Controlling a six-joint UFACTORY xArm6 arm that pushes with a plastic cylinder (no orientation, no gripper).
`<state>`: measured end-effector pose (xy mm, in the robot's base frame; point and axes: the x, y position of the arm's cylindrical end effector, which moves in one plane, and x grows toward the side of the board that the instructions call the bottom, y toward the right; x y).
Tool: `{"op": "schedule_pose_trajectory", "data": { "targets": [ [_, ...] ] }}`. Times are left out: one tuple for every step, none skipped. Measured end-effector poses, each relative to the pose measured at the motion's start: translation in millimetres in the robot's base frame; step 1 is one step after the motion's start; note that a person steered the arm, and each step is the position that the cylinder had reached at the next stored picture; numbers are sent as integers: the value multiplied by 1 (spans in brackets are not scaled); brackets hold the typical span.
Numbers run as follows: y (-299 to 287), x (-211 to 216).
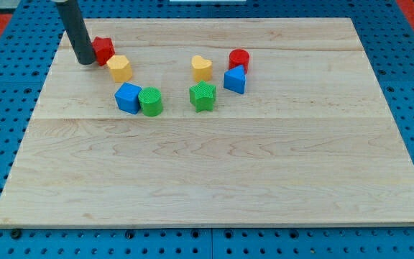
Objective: Push the red star to the center
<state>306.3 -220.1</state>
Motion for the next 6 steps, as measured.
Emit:
{"op": "schedule_pose_trajectory", "data": {
  "targets": [
    [29,14],
    [21,13],
    [-64,-7],
    [-5,-21],
    [100,-11],
    [108,-12]
  ]
}}
